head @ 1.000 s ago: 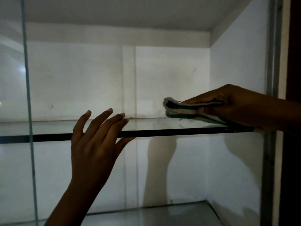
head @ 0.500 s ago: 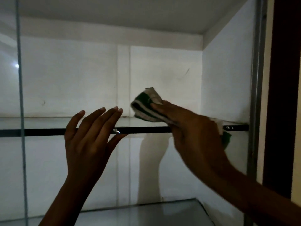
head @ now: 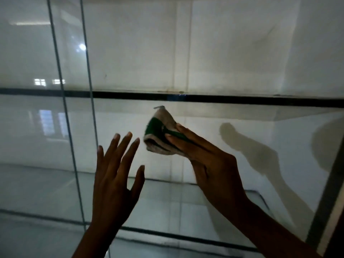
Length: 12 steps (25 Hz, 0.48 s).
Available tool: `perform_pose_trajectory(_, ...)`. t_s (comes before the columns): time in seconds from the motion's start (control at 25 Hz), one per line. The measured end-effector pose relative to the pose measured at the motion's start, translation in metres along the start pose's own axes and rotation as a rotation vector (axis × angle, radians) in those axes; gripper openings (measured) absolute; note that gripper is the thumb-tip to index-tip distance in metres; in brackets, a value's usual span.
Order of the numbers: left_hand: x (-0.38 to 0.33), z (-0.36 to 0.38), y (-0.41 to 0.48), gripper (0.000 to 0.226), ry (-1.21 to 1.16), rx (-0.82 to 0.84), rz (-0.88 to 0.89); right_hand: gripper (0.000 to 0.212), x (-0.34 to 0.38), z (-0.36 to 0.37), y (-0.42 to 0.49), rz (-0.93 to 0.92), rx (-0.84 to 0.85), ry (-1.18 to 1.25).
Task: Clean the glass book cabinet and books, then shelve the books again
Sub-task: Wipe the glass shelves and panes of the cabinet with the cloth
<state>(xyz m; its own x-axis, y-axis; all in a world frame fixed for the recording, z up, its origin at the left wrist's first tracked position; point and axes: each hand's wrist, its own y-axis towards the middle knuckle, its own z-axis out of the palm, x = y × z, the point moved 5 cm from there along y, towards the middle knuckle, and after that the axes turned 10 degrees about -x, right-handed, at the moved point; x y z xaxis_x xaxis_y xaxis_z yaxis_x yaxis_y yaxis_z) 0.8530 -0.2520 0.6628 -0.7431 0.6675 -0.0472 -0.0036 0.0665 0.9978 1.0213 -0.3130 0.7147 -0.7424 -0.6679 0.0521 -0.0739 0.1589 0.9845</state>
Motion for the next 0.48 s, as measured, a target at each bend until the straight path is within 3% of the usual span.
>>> perform_pose_trajectory(0.12, 0.018, -0.012, -0.047, 0.053, 0.092, 0.037, -0.072, 0.054, -0.032, 0.032, -0.037, 0.21, 0.066, 0.142)
perform_pose_trajectory(0.36, 0.067, -0.013, -0.072, 0.065, 0.169, -0.209, -0.431, 0.045, -0.066, 0.133, -0.045, 0.391, 0.218, 0.337)
perform_pose_trajectory(0.48, 0.073, -0.005, -0.075, 0.064, 0.211, -0.212, -0.379, 0.04, -0.085, 0.197, -0.028, 0.467, 0.377, 0.389)
